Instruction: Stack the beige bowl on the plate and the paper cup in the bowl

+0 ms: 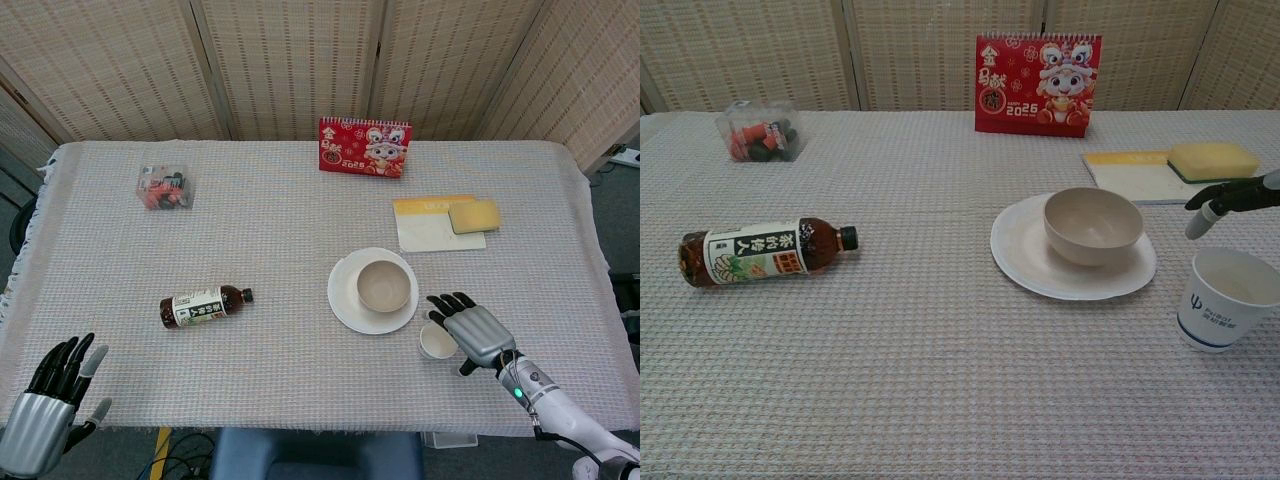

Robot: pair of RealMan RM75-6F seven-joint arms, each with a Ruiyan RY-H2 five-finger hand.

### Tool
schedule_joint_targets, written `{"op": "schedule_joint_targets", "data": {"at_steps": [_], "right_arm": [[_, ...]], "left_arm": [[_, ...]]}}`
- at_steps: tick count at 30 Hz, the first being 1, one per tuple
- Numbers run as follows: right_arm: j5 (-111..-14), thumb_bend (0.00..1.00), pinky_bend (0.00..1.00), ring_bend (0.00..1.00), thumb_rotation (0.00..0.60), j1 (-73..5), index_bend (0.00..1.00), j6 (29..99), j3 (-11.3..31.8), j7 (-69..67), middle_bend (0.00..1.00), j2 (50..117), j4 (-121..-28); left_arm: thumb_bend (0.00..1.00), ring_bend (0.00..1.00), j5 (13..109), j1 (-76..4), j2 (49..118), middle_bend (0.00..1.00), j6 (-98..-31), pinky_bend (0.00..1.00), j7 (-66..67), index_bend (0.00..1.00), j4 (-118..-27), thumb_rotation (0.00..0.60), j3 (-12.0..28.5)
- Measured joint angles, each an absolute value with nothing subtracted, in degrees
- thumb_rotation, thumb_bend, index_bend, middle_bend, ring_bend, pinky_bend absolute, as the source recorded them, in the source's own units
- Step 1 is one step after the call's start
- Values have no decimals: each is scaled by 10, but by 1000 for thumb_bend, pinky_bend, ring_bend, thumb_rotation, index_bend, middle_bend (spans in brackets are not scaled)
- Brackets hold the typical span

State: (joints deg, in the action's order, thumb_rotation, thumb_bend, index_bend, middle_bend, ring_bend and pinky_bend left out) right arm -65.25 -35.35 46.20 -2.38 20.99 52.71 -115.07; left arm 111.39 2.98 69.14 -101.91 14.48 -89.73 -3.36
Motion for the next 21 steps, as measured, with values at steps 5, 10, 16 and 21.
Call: {"op": "schedule_joint_targets", "data": {"at_steps": [5, 10, 16, 21], "right_arm": [[-648, 46, 0, 0, 600, -354, 191, 459, -26, 210, 0, 534, -1141], [-645, 48, 0, 0, 600, -355, 196, 459, -27, 210, 0, 544, -1129], [-638, 62, 0, 0, 600, -359, 215, 456, -26, 208, 0, 557, -1115], [-636, 101, 0, 0, 600, -360, 279, 459, -26, 208, 0, 564, -1110]], "left_arm": [[314, 0, 1113, 30, 691, 0, -1020, 157, 144, 34, -897, 600, -34], [314, 0, 1114, 30, 691, 0, -1021, 157, 145, 34, -898, 600, -34], [314, 0, 1114, 31, 690, 0, -1022, 157, 143, 34, -897, 600, -33], [314, 0, 1114, 30, 691, 0, -1021, 156, 143, 33, -897, 600, -34]]}}
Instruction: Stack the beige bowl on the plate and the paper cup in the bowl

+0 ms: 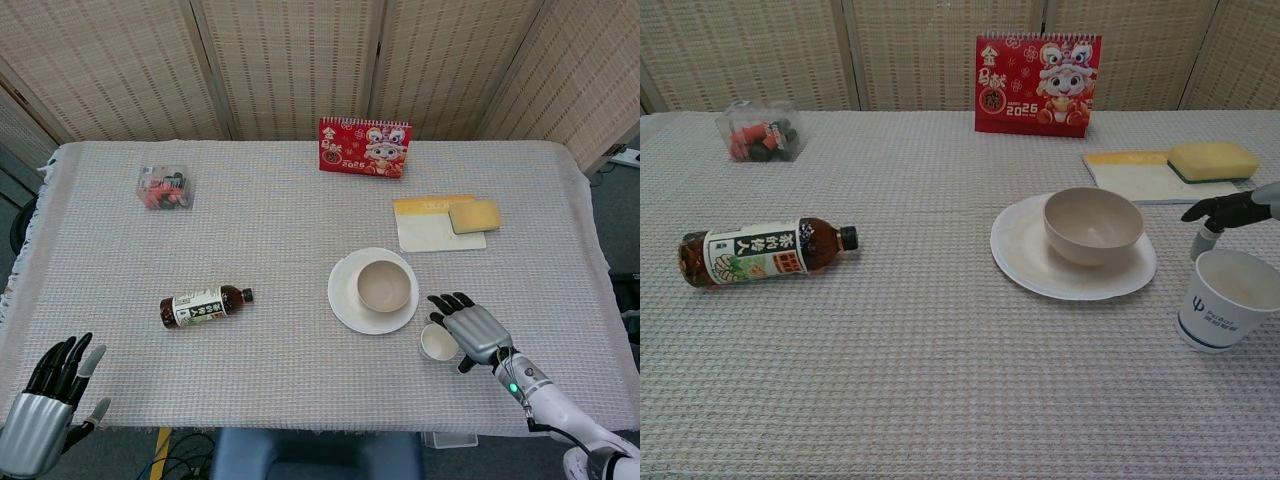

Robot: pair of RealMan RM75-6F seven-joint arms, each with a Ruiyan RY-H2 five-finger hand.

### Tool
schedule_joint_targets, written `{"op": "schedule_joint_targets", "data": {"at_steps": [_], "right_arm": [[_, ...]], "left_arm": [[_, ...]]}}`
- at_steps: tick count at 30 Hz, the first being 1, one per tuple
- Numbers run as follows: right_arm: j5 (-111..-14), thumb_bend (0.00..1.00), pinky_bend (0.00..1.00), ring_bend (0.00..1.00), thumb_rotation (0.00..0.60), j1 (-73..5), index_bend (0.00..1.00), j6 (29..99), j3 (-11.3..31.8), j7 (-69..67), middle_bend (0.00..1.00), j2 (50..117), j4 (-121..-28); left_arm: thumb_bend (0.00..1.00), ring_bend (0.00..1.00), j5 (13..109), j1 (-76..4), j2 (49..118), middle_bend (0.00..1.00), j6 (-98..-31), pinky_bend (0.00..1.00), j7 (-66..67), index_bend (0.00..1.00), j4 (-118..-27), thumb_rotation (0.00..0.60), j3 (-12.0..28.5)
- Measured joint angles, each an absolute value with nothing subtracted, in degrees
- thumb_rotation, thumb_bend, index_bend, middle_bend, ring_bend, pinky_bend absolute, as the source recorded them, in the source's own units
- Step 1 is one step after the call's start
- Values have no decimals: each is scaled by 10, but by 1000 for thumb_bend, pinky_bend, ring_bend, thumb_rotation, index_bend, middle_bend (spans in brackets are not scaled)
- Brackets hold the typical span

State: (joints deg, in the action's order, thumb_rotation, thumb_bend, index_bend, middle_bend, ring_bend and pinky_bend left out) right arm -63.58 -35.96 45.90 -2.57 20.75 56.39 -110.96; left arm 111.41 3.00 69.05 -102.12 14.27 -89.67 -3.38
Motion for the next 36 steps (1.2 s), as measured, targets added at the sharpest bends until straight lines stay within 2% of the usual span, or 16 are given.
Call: {"op": "schedule_joint_targets", "data": {"at_steps": [6, 10, 20, 28, 36], "right_arm": [[-635, 155, 0, 0, 600, -357, 396, 473, -26, 216, 30, 572, -1106], [-633, 169, 0, 0, 600, -355, 434, 479, -26, 218, 49, 577, -1105], [-649, 169, 0, 0, 600, -349, 434, 500, -6, 176, 52, 550, -1133], [-646, 169, 0, 0, 600, -358, 434, 503, 43, 104, 56, 511, -1161], [-575, 168, 0, 0, 600, -387, 434, 498, 74, 98, 62, 552, -1128]], "left_arm": [[314, 0, 1116, 30, 691, 0, -1023, 157, 142, 27, -896, 600, -34], [314, 0, 1117, 30, 691, 0, -1024, 156, 142, 26, -896, 600, -35], [314, 0, 1116, 30, 691, 0, -1023, 157, 143, 26, -896, 600, -35], [313, 0, 1117, 30, 693, 0, -1019, 157, 148, 26, -896, 600, -36], [314, 0, 1113, 29, 692, 0, -1020, 156, 143, 26, -896, 600, -34]]}}
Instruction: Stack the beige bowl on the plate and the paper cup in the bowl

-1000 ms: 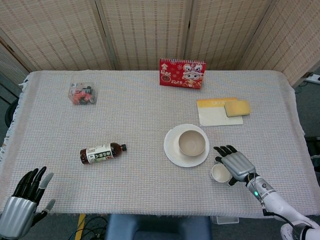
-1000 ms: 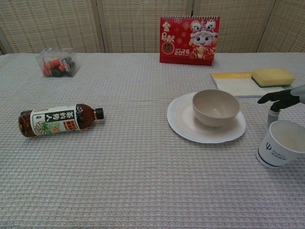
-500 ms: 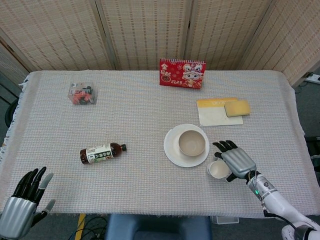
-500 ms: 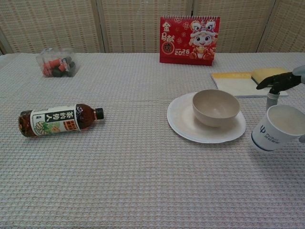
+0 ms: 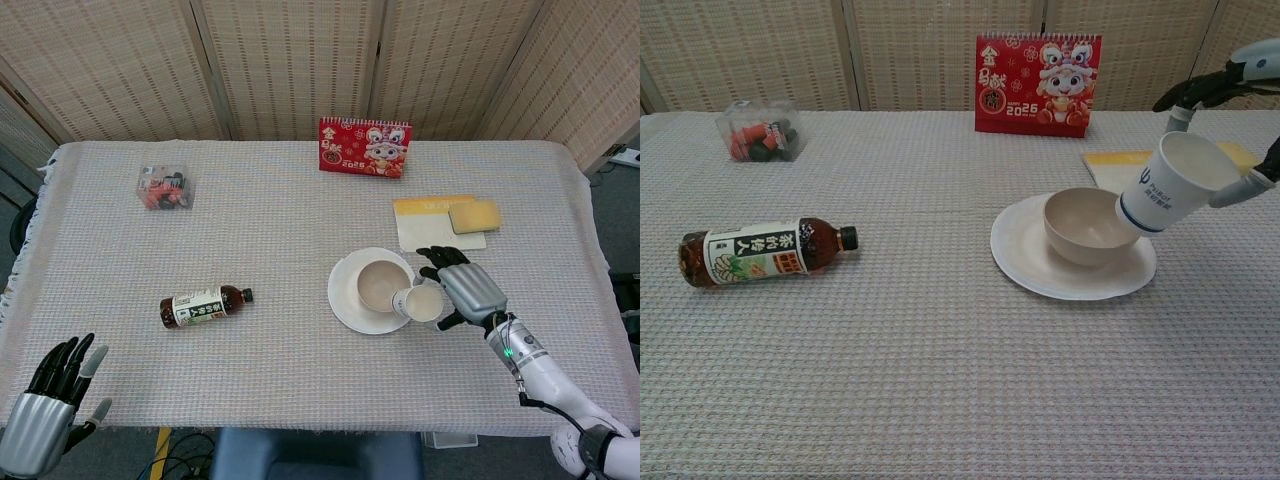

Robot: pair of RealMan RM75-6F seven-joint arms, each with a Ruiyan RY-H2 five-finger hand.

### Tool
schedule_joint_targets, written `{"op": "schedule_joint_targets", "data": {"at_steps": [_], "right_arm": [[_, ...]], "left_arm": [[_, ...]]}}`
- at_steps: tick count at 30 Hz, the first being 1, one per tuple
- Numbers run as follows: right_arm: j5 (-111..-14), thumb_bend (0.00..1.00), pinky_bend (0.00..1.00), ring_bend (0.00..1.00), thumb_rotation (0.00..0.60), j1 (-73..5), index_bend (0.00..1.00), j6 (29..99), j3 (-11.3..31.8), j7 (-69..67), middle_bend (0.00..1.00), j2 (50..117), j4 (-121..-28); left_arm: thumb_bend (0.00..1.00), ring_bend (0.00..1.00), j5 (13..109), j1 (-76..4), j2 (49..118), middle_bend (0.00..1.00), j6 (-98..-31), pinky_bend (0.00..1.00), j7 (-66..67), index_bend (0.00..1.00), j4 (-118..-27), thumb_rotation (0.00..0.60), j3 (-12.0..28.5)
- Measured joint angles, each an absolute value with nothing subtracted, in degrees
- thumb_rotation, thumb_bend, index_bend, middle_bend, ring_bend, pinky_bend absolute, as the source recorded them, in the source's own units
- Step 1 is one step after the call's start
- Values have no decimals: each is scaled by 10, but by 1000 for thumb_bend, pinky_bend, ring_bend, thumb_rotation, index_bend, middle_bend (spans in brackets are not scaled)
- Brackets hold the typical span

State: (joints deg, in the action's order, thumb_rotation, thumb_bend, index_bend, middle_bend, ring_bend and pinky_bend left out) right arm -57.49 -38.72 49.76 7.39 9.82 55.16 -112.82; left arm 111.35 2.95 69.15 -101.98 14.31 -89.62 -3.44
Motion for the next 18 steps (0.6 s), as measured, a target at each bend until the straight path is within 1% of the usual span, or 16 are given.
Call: {"op": "schedule_joint_targets", "data": {"at_steps": [6, 10, 18], "right_arm": [[-490, 169, 0, 0, 600, -426, 434, 480, 88, 119, 66, 585, -1100], [-427, 169, 0, 0, 600, -459, 434, 469, 95, 140, 66, 596, -1091], [-292, 186, 0, 0, 600, -540, 434, 464, 94, 210, 66, 609, -1089]], "left_arm": [[314, 0, 1111, 28, 691, 0, -1019, 157, 139, 26, -896, 600, -33], [314, 0, 1108, 28, 688, 0, -1020, 156, 133, 26, -896, 600, -32], [314, 0, 1107, 28, 683, 0, -1025, 157, 121, 26, -895, 600, -32]]}}
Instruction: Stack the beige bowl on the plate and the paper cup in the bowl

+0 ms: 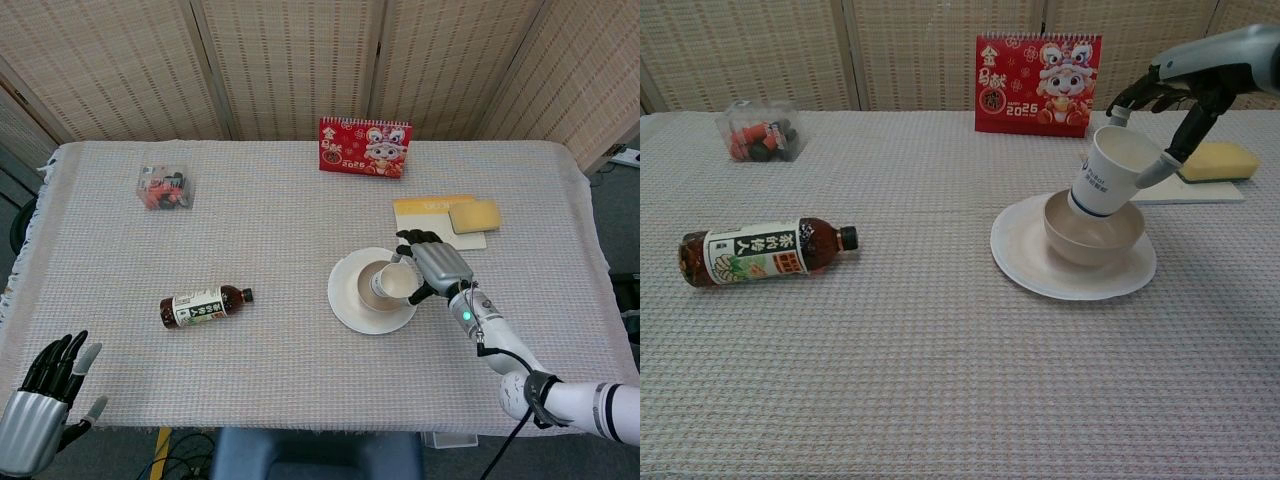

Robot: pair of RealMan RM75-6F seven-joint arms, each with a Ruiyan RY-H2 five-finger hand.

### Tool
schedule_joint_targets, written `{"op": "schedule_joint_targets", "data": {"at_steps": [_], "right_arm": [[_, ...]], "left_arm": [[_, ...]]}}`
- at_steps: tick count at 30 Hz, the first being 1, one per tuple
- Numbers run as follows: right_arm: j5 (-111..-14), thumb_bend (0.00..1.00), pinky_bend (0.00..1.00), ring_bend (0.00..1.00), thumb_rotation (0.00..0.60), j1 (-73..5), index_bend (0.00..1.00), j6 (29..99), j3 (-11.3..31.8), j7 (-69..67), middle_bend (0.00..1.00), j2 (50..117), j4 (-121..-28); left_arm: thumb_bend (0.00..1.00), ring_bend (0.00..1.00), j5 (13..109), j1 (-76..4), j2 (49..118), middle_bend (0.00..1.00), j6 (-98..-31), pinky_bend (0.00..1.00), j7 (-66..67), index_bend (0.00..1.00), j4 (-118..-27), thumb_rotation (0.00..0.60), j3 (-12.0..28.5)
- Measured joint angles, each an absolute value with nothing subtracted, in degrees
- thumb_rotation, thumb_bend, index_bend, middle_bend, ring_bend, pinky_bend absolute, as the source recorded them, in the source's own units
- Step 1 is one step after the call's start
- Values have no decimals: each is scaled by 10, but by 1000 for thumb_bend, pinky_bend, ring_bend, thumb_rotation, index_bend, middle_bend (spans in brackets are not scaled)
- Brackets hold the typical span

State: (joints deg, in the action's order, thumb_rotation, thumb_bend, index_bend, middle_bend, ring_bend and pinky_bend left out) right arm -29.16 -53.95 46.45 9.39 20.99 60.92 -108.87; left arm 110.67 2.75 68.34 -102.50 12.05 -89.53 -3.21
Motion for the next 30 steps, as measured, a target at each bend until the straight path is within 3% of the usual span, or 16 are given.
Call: {"op": "schedule_joint_targets", "data": {"at_steps": [15, 30], "right_arm": [[-90, 202, 0, 0, 600, -669, 434, 513, 52, 347, 66, 641, -1099], [-75, 200, 0, 0, 600, -677, 434, 506, 34, 353, 64, 673, -1049]], "left_arm": [[314, 0, 1112, 33, 676, 0, -1045, 157, 106, 26, -893, 600, -32], [314, 0, 1111, 34, 676, 0, -1044, 157, 105, 26, -894, 600, -32]]}}
